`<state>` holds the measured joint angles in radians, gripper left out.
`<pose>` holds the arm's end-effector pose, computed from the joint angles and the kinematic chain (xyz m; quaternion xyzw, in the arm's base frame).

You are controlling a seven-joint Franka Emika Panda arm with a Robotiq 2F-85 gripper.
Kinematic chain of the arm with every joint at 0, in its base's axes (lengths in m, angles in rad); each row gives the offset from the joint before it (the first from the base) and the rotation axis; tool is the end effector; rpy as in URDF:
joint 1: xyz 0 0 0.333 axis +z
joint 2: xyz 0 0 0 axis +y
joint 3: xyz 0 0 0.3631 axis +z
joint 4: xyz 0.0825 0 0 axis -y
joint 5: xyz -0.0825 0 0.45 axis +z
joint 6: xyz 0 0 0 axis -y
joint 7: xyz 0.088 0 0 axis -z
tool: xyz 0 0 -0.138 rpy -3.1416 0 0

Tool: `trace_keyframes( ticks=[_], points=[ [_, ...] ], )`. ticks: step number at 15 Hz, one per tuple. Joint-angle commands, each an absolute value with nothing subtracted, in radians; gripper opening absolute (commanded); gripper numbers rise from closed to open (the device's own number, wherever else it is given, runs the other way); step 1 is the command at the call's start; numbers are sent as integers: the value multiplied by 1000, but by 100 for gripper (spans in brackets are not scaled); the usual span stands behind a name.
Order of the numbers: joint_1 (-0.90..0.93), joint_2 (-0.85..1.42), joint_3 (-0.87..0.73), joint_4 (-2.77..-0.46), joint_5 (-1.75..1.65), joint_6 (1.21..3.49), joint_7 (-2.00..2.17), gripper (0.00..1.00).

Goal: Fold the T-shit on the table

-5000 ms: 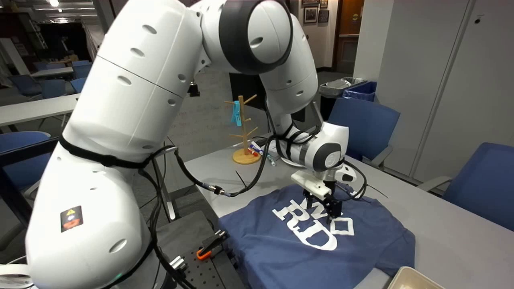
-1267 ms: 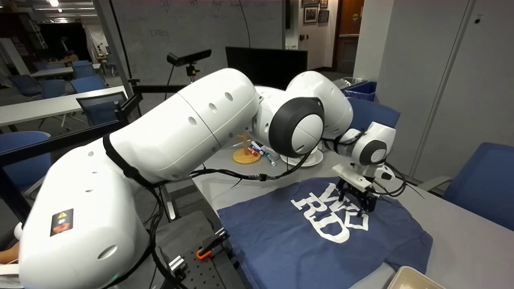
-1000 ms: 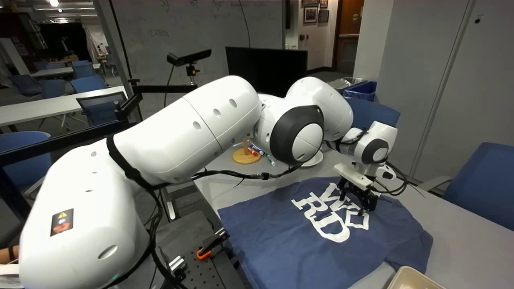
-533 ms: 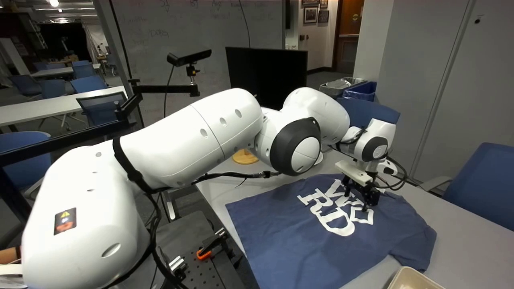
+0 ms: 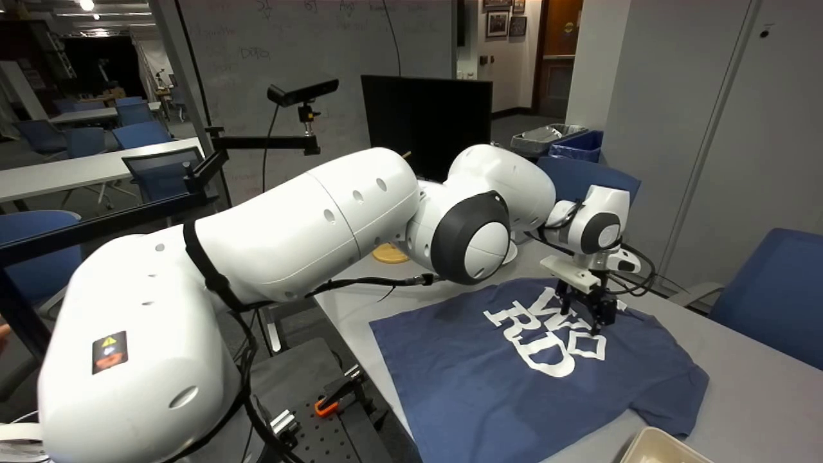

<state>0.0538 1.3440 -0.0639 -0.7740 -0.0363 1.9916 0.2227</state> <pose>0.8699 0.0117 0.0238 0.9933 -0.0848 -0.0565 0.0550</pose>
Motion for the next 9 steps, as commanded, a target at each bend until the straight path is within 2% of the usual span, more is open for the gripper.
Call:
trace_keyframes(
  ticks=[1,9],
  points=[
    [69,1261,-70,-873,-51,1972,219,100],
    [105,1023,-12,-1251,-43,2058,200,100]
  ],
)
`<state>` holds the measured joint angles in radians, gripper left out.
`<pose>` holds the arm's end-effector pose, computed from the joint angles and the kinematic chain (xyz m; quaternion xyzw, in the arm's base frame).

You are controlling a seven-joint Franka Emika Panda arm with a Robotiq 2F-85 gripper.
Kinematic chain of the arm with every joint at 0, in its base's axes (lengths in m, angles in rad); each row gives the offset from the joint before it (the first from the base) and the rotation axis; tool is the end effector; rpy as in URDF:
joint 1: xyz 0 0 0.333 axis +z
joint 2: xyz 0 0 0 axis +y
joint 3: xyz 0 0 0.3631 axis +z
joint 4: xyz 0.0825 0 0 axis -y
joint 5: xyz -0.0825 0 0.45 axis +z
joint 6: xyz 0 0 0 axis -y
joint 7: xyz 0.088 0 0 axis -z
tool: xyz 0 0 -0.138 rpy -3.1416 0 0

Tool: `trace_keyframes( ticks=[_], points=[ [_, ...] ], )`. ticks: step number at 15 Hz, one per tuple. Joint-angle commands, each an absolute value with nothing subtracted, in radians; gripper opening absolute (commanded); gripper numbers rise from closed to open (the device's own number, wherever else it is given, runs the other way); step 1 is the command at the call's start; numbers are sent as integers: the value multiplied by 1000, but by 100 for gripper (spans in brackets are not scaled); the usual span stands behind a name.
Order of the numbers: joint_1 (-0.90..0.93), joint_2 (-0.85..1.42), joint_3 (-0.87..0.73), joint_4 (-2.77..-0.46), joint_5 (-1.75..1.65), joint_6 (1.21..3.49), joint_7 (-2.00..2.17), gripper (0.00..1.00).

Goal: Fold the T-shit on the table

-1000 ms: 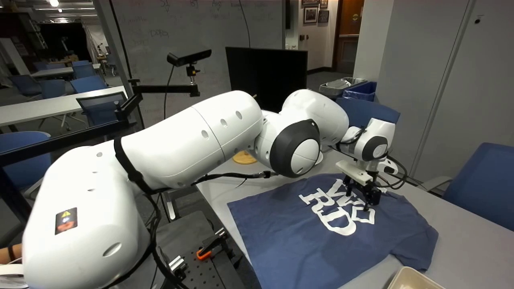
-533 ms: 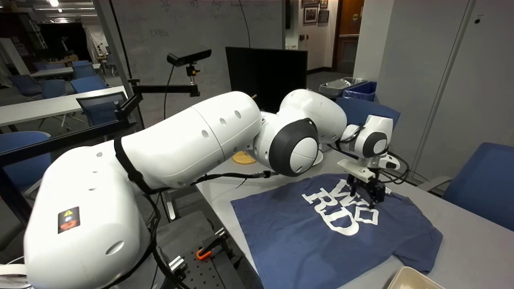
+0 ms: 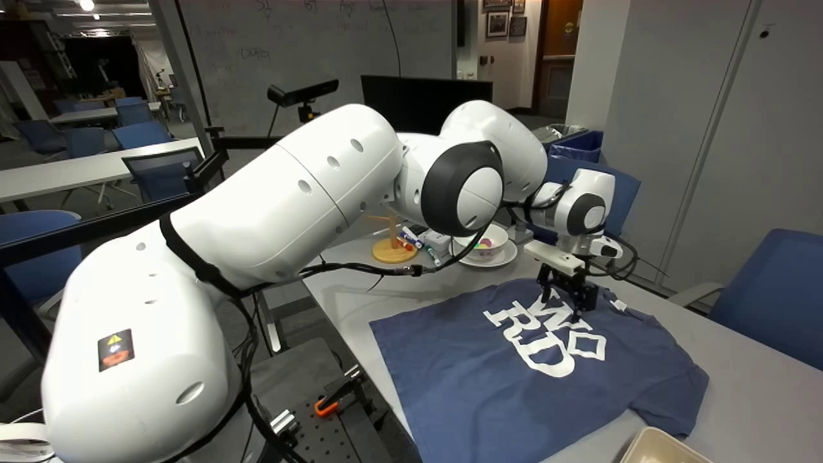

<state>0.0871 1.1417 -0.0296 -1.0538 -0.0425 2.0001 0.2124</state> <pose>0.8359 0.0515 0.0607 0.9930 -0.0590 -0.0920 0.0454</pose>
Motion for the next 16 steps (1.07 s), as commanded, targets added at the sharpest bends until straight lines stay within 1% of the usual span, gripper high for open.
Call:
trace_keyframes(
  ticks=[1,9,16],
  points=[
    [112,1001,-5,-1295,-43,2070,203,100],
    [204,852,21,-1670,-65,2237,203,100],
    [252,657,49,-2019,-107,2384,175,100]
  ],
)
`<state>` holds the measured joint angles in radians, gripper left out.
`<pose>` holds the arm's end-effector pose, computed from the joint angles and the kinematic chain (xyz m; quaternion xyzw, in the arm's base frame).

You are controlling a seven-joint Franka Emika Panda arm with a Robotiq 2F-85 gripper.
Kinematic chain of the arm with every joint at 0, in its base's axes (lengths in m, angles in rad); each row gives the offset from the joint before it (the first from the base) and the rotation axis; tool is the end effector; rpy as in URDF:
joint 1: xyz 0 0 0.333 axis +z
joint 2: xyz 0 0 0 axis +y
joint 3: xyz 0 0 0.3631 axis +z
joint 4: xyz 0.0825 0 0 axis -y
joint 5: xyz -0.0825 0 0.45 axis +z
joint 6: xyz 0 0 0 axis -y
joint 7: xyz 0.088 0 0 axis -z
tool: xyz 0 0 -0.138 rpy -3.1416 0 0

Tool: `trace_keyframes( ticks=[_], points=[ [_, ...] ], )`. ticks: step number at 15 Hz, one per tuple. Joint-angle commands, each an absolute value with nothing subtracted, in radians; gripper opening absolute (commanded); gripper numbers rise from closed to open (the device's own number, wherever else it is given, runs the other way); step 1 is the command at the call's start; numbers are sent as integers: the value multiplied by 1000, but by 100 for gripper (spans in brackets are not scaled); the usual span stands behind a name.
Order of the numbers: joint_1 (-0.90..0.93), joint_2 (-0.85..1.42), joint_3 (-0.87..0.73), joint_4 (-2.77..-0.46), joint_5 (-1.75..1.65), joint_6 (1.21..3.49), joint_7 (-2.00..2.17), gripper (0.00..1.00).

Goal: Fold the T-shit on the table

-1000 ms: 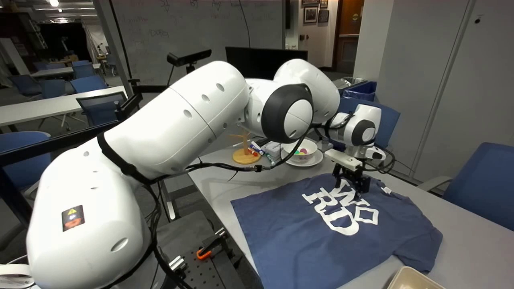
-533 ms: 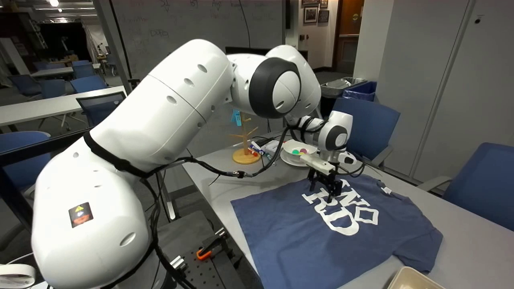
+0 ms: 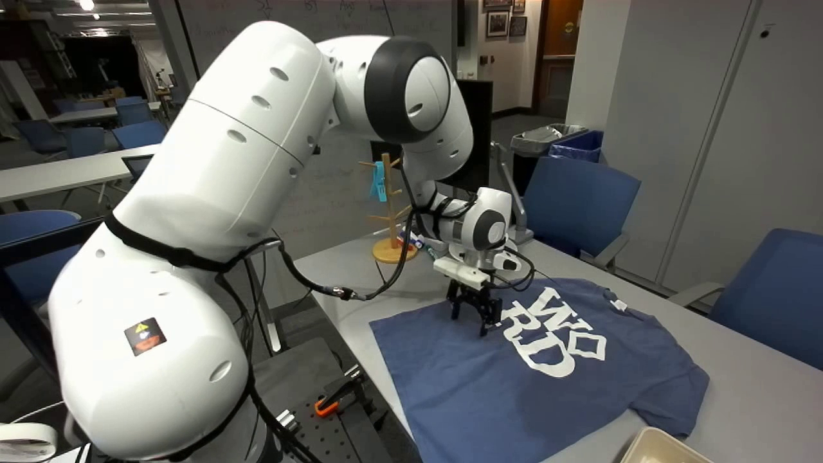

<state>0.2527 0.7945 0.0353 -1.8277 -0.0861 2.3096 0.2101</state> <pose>0.6273 0.1830 0.0207 0.9854 0.0687 -0.1469 0.0515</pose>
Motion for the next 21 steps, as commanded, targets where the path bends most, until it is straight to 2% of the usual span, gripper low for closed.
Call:
trace_keyframes(
  ticks=[1,5,6,14,21],
  points=[
    [247,622,58,-2072,-108,2402,162,100],
    [247,463,65,-2283,-126,2469,134,100],
    [250,584,62,-2138,-112,2414,158,100],
    [249,580,62,-2148,-113,2417,159,100],
    [221,587,81,-2149,-169,2476,-23,100]
  ],
)
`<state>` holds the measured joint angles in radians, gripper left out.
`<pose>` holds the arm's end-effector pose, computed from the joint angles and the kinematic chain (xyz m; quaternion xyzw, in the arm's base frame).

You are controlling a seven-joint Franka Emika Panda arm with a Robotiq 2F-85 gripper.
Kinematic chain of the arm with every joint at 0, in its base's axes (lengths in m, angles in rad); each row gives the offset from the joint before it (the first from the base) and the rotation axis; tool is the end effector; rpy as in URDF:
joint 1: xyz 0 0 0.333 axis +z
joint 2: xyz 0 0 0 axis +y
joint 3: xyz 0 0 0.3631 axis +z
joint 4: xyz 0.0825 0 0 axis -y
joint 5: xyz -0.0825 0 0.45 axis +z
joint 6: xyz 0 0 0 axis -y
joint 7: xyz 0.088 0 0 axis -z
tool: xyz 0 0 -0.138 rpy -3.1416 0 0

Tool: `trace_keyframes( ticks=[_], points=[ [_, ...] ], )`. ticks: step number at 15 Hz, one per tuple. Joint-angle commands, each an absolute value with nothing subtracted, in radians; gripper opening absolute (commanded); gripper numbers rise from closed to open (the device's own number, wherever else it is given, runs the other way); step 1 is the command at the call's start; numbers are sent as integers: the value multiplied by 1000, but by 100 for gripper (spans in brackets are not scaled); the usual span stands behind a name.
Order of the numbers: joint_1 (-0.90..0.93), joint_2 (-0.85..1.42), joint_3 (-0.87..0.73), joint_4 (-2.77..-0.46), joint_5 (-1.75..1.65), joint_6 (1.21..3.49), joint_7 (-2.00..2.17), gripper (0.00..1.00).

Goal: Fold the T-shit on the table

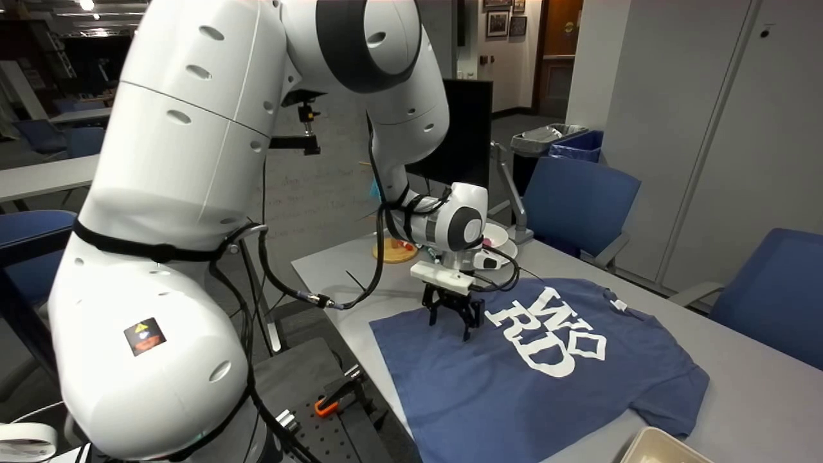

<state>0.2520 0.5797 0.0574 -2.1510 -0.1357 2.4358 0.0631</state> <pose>0.5407 0.1733 0.0549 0.9734 0.1761 -0.1392 0.0463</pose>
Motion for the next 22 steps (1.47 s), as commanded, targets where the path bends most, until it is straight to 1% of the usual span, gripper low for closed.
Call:
trace_keyframes(
  ticks=[1,6,9,11,12,22],
  points=[
    [211,589,90,-2151,-169,2493,-62,100],
    [139,610,159,-2155,-135,2599,-246,100],
    [88,623,209,-2153,-127,2612,-349,100],
    [79,625,215,-2151,-127,2586,-358,100],
    [107,621,191,-2150,-145,2587,-311,100],
    [96,618,206,-2152,-146,2599,-338,100]
  ],
)
